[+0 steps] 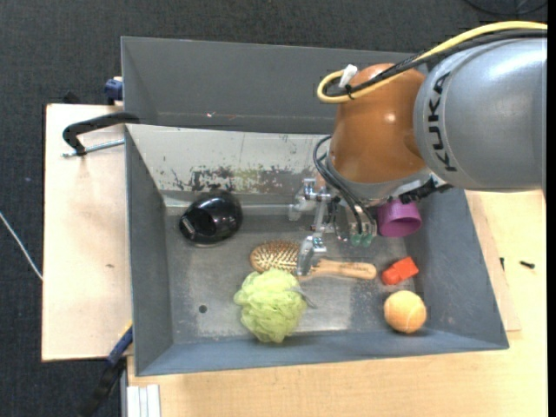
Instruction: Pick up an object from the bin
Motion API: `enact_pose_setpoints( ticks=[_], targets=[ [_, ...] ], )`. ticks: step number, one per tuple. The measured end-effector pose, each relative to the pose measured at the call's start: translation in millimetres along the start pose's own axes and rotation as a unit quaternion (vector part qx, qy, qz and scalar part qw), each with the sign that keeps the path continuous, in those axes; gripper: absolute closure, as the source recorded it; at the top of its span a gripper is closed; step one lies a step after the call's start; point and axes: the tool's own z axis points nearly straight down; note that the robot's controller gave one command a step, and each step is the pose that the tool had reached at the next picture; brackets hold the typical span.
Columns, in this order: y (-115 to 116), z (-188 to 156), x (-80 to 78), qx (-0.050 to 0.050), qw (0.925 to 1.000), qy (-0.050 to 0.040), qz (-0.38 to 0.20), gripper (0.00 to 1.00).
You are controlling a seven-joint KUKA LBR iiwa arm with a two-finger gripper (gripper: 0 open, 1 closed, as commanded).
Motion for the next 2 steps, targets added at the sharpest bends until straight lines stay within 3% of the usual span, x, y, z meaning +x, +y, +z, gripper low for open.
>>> enact_pose_setpoints(
  ticks=[1,2],
  targets=[
    [33.2,22.1,23.6,0.001,0.9901,-0.0011,-0.141,0.0],
    [57.1,30.6,33.2,0.0,0.975,-0.0007,-0.222,0.0]
  ],
)
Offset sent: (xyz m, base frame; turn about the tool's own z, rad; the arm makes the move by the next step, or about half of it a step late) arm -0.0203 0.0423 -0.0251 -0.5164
